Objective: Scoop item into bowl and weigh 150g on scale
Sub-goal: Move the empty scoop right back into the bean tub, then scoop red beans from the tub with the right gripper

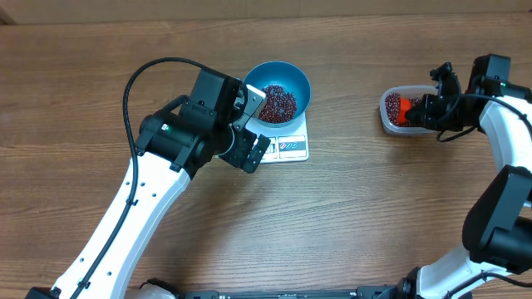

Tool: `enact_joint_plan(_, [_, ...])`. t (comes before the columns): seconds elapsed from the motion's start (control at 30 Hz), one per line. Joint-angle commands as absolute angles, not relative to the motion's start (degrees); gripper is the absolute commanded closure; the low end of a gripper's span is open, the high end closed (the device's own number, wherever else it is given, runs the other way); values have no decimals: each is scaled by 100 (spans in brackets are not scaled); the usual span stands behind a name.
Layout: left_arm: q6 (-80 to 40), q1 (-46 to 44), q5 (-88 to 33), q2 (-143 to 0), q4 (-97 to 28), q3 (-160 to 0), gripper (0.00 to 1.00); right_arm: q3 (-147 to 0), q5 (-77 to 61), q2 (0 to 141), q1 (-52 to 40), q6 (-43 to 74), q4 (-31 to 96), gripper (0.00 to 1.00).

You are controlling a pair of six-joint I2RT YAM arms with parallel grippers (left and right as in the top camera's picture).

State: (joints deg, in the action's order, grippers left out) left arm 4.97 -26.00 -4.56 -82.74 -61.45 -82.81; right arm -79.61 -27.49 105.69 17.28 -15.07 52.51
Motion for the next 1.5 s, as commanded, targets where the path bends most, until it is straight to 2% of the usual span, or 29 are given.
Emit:
enact_joint_plan(0.0, [622, -2593, -541, -8313, -6128, -8237, 0, -7784, -2891, 10562, 1763, -1505, 5258, 96])
enact_joint_plan(0.7, [624, -2593, -541, -8313, -6128, -8237, 0, -7605, -4241, 10562, 2611, -1511, 5317, 97])
enact_joint_plan(1.47, [622, -2593, -541, -8313, -6128, -8237, 0, -7301, -4899, 10567, 3059, -1308, 5078, 96])
